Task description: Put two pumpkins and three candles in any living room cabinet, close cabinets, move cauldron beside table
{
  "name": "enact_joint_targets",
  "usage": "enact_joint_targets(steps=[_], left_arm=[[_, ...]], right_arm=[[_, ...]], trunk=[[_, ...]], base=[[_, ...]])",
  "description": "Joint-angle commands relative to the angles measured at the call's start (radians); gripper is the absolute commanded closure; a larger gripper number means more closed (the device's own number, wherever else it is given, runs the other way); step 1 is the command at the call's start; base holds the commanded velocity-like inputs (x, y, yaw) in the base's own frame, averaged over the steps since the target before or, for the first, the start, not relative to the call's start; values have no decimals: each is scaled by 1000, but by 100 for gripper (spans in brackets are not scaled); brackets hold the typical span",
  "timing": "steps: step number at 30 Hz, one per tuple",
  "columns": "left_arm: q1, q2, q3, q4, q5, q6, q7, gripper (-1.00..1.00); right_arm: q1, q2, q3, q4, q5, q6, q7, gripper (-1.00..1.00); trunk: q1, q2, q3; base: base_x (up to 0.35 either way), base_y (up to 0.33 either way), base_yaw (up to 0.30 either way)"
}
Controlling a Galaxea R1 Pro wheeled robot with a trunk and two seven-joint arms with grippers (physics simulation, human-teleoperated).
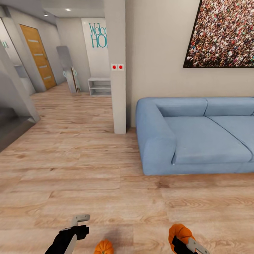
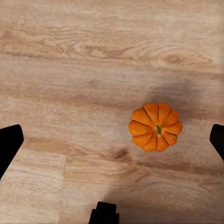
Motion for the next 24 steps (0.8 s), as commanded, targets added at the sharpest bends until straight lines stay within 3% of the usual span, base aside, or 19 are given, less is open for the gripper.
enact_joint_targets(steps=[1,24], left_arm=[[0,0,0,0,0,0,0,-100],[0,0,-2,0,-1,-35,0,-100]], right_arm=[[0,0,0,0,0,0,1,100],[0,0,0,1,0,0,1,100]], trunk=[[0,0,0],[0,0,0]], base=[[157,-12,0],[109,-94,0]])
